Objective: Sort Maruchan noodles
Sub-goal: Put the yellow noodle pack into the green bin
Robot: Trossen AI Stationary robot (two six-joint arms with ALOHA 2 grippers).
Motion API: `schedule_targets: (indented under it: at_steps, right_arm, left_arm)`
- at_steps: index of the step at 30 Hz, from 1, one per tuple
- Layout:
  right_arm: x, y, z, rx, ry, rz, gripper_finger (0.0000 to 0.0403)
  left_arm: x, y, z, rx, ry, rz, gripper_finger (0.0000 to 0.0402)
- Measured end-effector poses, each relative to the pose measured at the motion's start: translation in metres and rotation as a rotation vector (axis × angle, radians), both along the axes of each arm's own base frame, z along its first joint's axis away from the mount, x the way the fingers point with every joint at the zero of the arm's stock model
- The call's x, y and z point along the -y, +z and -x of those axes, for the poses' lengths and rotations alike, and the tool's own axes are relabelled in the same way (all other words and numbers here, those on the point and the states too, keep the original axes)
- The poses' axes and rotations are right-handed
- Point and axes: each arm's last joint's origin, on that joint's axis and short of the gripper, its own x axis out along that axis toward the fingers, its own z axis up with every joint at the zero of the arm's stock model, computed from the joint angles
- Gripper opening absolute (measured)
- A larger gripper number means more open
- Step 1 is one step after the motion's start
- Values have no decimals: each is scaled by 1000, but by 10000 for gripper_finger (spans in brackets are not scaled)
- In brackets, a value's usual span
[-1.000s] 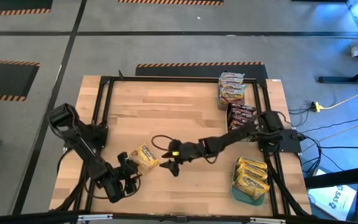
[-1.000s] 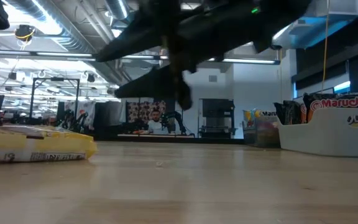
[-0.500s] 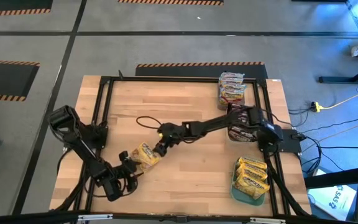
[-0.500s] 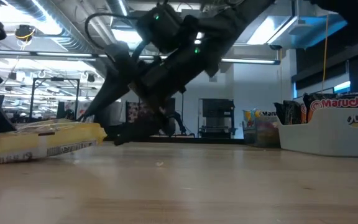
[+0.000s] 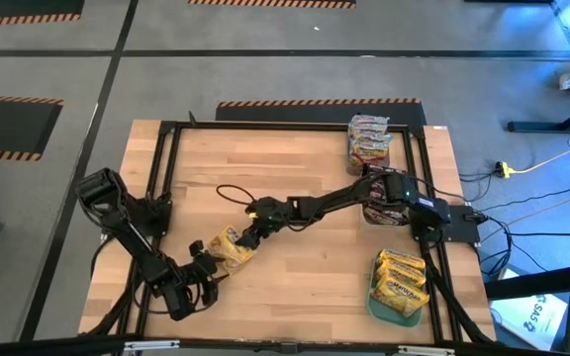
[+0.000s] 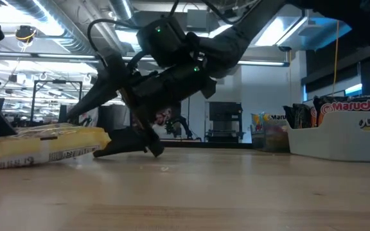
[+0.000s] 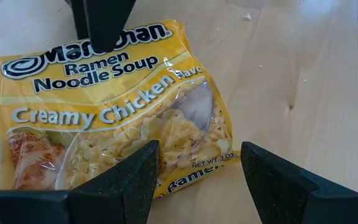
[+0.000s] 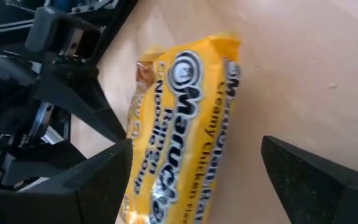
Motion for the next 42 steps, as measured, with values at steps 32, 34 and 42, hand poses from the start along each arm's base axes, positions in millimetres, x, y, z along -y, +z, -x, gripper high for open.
schedule_targets:
  at_steps: [32, 34, 42]
  right_arm:
    - [-23, 9, -7, 79, 9, 10, 243]
    - [-23, 9, -7, 86, 10, 31, 212]
    - [-23, 12, -8, 129, 21, 102, 118]
  left_arm:
    - [-12, 2, -21, 37, 20, -81, 222]
    - [-12, 2, -21, 38, 20, -82, 222]
    - [-11, 7, -21, 13, 1, -29, 222]
